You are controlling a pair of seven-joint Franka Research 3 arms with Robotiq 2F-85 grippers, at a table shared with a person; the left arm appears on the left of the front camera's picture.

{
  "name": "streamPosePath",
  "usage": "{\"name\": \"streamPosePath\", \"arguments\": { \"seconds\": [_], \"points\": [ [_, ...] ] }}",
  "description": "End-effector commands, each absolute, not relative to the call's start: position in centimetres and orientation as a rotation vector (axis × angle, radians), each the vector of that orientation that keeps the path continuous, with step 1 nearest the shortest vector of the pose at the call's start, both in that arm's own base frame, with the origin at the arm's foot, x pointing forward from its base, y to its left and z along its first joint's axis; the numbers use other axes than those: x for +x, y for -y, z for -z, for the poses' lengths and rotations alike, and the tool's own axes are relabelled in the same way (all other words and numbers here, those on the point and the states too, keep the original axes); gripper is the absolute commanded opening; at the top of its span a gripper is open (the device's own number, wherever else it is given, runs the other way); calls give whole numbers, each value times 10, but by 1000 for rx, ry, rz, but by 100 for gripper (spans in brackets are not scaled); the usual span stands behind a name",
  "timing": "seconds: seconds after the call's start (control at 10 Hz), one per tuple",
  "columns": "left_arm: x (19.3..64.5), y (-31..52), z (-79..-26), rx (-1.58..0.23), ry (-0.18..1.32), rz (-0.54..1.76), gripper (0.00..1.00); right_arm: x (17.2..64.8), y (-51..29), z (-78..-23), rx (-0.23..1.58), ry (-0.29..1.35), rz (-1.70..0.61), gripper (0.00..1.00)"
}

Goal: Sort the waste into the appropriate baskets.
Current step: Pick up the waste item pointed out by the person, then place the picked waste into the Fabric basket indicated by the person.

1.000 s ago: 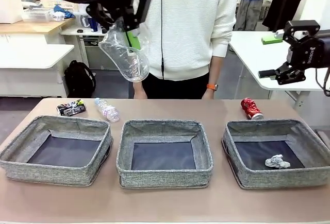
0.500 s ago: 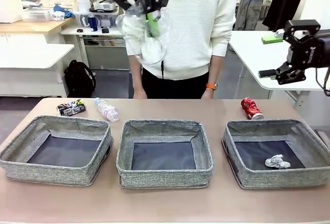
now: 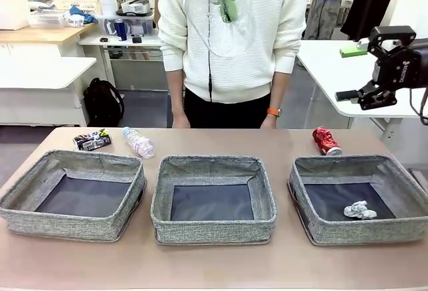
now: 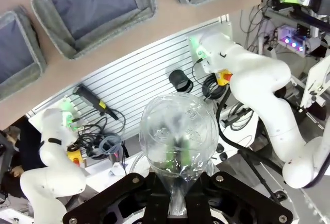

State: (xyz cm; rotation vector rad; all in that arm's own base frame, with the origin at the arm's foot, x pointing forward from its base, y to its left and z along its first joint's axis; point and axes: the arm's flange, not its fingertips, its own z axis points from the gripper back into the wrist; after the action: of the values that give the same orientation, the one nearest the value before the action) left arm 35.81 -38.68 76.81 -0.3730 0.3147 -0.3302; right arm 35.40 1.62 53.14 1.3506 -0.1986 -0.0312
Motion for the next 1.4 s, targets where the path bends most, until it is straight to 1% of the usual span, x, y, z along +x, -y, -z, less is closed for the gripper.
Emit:
{"name": "streamPosePath", "arguments": {
  "seconds": [0.0,1.3],
  "points": [
    [354,386,-767,-363,-318,330,1,353,-16,-534,1343,182,44,100],
    [354,386,-767,-363,-318,330,1,353,-16,-534,1343,182,44,100]
  ]
}}
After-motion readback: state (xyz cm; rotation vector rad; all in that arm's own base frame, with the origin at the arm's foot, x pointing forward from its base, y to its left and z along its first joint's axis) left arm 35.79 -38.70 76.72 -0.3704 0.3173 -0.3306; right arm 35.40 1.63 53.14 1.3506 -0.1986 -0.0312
